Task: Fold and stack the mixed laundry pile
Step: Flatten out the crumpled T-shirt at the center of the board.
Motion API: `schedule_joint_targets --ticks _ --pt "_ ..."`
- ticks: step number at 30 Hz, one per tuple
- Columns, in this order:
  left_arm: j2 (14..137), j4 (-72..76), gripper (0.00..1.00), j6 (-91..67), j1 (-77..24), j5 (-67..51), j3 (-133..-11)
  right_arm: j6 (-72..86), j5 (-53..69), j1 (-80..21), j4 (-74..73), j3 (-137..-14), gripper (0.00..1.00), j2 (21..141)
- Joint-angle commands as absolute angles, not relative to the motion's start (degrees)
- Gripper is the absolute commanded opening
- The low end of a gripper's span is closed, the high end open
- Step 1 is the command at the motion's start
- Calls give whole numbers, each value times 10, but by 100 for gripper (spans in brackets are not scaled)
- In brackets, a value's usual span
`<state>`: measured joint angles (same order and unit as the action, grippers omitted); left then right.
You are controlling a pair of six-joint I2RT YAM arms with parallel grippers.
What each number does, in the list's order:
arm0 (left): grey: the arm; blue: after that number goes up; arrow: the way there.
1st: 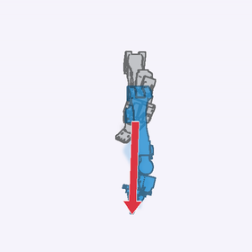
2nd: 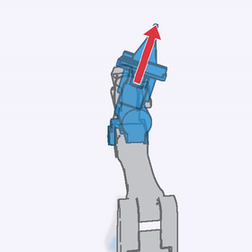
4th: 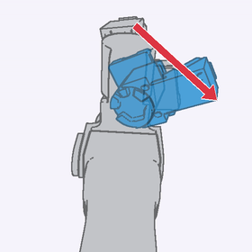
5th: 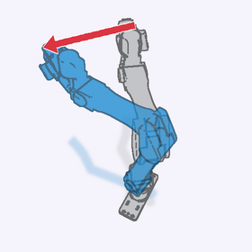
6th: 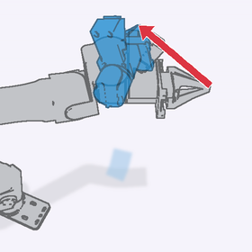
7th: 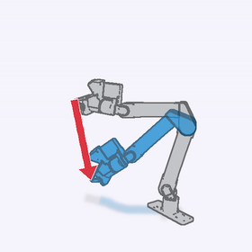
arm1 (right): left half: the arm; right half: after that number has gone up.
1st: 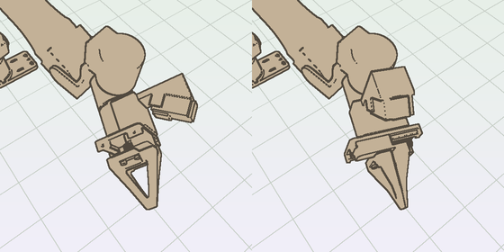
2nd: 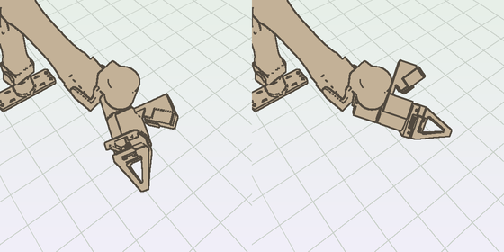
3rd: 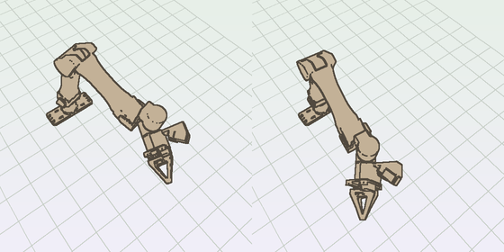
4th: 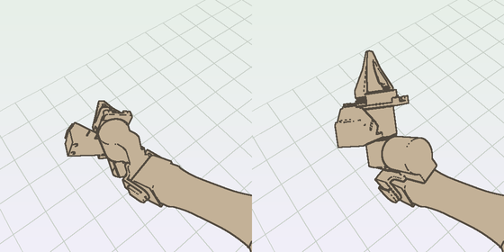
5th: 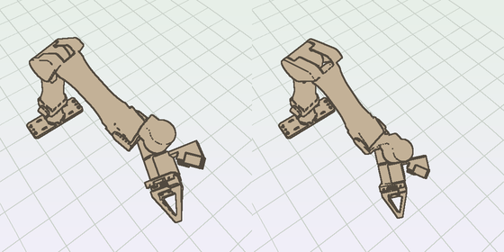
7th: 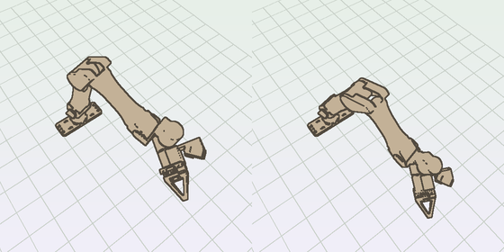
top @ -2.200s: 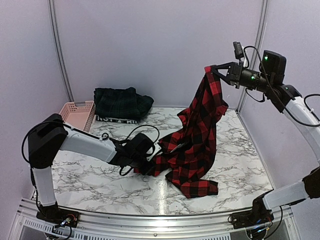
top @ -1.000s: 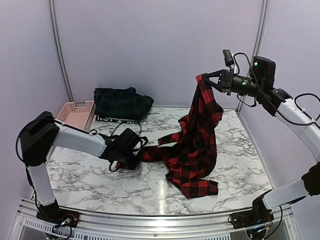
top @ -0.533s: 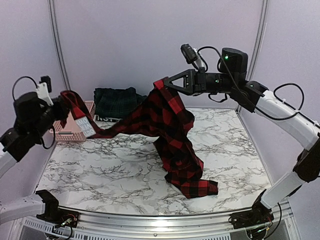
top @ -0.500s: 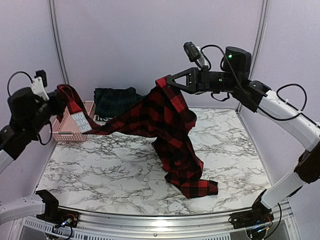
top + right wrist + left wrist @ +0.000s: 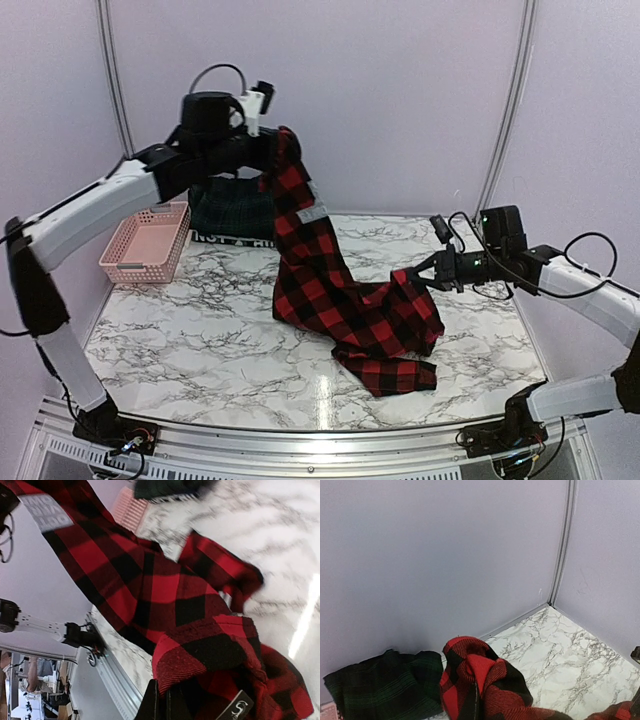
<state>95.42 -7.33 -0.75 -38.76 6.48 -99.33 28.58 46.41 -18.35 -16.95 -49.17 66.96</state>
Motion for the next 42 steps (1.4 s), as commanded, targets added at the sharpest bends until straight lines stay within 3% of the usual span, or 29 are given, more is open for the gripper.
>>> schedule_joint_targets --ticks 1,3,4,8,9,10,13,17,25,34,37,42 --pt "1088 -100 0 39 -419 54 -1150 217 346 -149 -268 -485 0 645" --pt "1123 -94 0 30 -429 21 -1200 190 301 -131 -312 -484 2 646" --pt "1135 -92 0 26 -435 12 -1219 175 298 -122 -327 -487 16 647" --pt "1149 -94 0 25 -448 6 -1238 109 288 -116 -350 -533 86 603" --pt "1149 -94 0 24 -448 9 -1238 95 277 -117 -333 -535 96 580" --pt "1148 -98 0 23 -449 12 -1238 90 272 -117 -305 -529 98 557" --pt "1137 -98 0 23 -448 14 -1239 85 304 -117 -208 -495 99 532" --pt "1118 -93 0 33 -448 10 -1245 70 337 -133 -92 -471 94 588" --pt "1103 -91 0 43 -448 3 -1247 -86 363 -175 -70 -526 88 732" --pt "1093 -91 0 53 -449 3 -1236 -79 392 -191 -11 -583 79 836" --pt "1092 -90 0 53 -448 8 -1238 -71 420 -196 -5 -597 61 870" --pt "1084 -90 1 51 -449 23 -1243 -67 435 -198 -34 -643 9 921"
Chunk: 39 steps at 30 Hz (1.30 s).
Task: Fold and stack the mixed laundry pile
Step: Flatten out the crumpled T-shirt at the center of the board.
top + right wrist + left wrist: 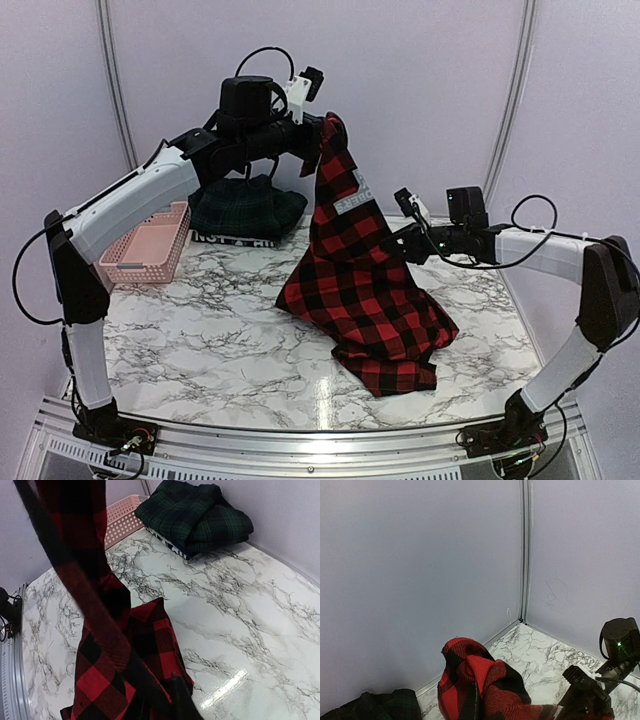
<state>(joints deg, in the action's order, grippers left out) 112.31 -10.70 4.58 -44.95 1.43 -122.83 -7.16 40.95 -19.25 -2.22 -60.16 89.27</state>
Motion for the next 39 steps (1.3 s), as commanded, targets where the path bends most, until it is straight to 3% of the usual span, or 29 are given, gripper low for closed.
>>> schedule_joint_targets --ticks 1,6,9,11,13,14,15,16,20,24,30,39 --pt "1079 -90 2 47 -449 8 -1239 -64 429 -198 -39 -652 0 923" --pt "1022 -98 2 79 -501 -106 -1146 -31 374 -176 -55 -685 0 903" --pt "999 -140 4 183 -605 -75 -1070 -4 379 -143 -41 -692 0 881" --pt "1010 -182 13 252 -679 -16 -1031 21 392 -128 -36 -696 0 865" --pt "1008 -183 43 244 -702 48 -991 22 397 -123 -43 -699 0 846" --pt "1000 -174 73 205 -690 56 -973 20 398 -123 -52 -701 0 834" --pt "986 -157 93 158 -668 57 -953 16 398 -123 -60 -701 0 821" --pt "964 -133 98 122 -643 50 -921 12 396 -123 -70 -701 0 803" --pt "859 76 99 31 -554 100 -723 -16 358 -123 -119 -709 0 731" --pt "862 92 99 -31 -446 106 -639 -44 292 -123 -177 -715 0 665" --pt "1019 37 99 22 -413 30 -705 -74 246 -123 -250 -723 0 610" --pt "1258 12 96 -29 -410 -83 -912 -89 226 -123 -309 -731 0 583"
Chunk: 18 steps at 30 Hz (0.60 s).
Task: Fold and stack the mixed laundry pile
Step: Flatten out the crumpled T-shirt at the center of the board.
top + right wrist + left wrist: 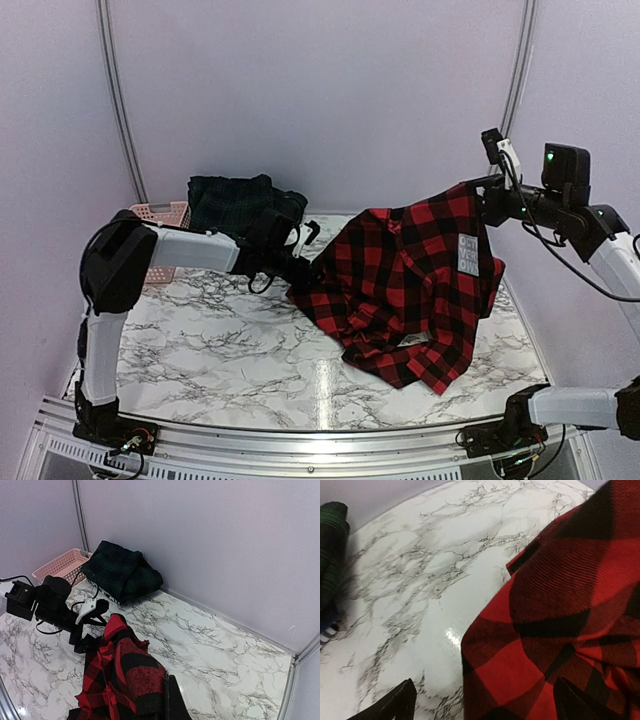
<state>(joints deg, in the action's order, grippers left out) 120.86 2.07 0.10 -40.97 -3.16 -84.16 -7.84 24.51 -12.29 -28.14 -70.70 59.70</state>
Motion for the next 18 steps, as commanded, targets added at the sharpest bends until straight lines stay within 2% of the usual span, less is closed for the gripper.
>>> schedule_joint_targets --ticks 1,2,5,8,11,18 --pt "1272 12 91 -34 -409 -90 -929 -88 225 -123 -307 -731 0 583" --pt "1287 13 82 -39 -408 -101 -944 -87 224 -123 -306 -730 0 582" --pt "1311 15 38 -51 -395 -156 -976 -85 222 -123 -299 -728 0 588" --pt "1280 31 0 -52 -373 -197 -955 -84 218 -123 -284 -729 0 605" --pt "1203 43 0 -47 -345 -191 -904 -72 213 -123 -249 -738 0 630" --pt "977 5 0 74 -339 -48 -762 -11 292 -123 -142 -785 0 705"
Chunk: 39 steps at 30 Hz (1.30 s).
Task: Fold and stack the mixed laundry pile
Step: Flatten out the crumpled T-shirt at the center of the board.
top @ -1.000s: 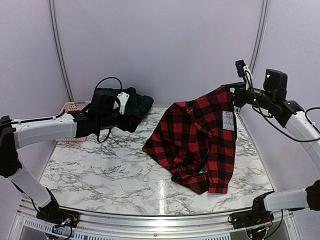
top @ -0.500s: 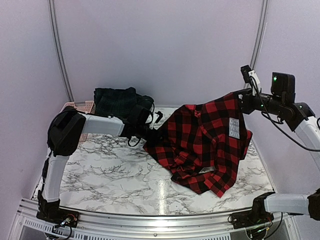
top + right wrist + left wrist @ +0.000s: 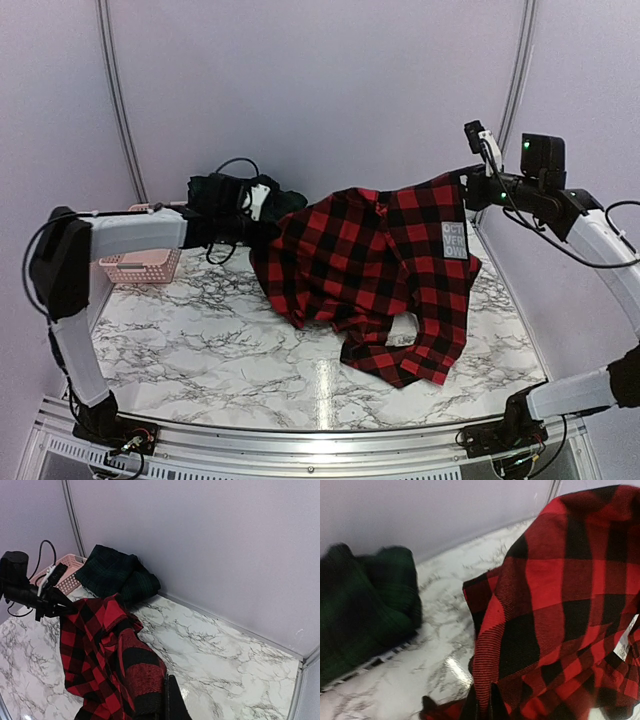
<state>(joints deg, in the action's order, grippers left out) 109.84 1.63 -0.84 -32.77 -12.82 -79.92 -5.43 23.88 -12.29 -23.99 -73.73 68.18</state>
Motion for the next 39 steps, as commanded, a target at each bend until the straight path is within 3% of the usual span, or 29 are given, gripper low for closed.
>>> schedule_joint_targets --ticks 1,6,10,11,13,14,17,19,22,25,31,39 --pt "950 -18 0 99 -355 -14 -740 -8 308 -123 -136 -790 0 709" --pt "829 -45 0 211 -483 124 -566 -28 310 -117 -177 -750 0 675" --pt "867 -148 5 197 -629 217 -484 -93 319 -115 -244 -666 0 604" --pt "875 -167 10 165 -648 233 -479 -97 322 -115 -259 -643 0 585" --pt "853 -181 44 89 -653 220 -478 -99 334 -115 -279 -602 0 549" --pt "827 -170 53 51 -652 215 -469 -99 338 -115 -287 -584 0 532" --pt "729 -118 75 -17 -630 197 -445 -91 361 -115 -313 -543 0 484" --pt "677 -86 83 -40 -598 176 -430 -83 362 -119 -330 -531 0 466" --pt "655 -66 82 -55 -511 99 -438 -72 340 -120 -340 -536 0 456" --pt "709 -75 78 -53 -464 15 -487 -68 334 -120 -338 -535 0 466" --pt "930 -126 64 -37 -459 -159 -650 -27 373 -121 -339 -536 0 498" --pt "1139 -150 62 18 -466 -279 -840 36 371 -120 -332 -520 0 487"
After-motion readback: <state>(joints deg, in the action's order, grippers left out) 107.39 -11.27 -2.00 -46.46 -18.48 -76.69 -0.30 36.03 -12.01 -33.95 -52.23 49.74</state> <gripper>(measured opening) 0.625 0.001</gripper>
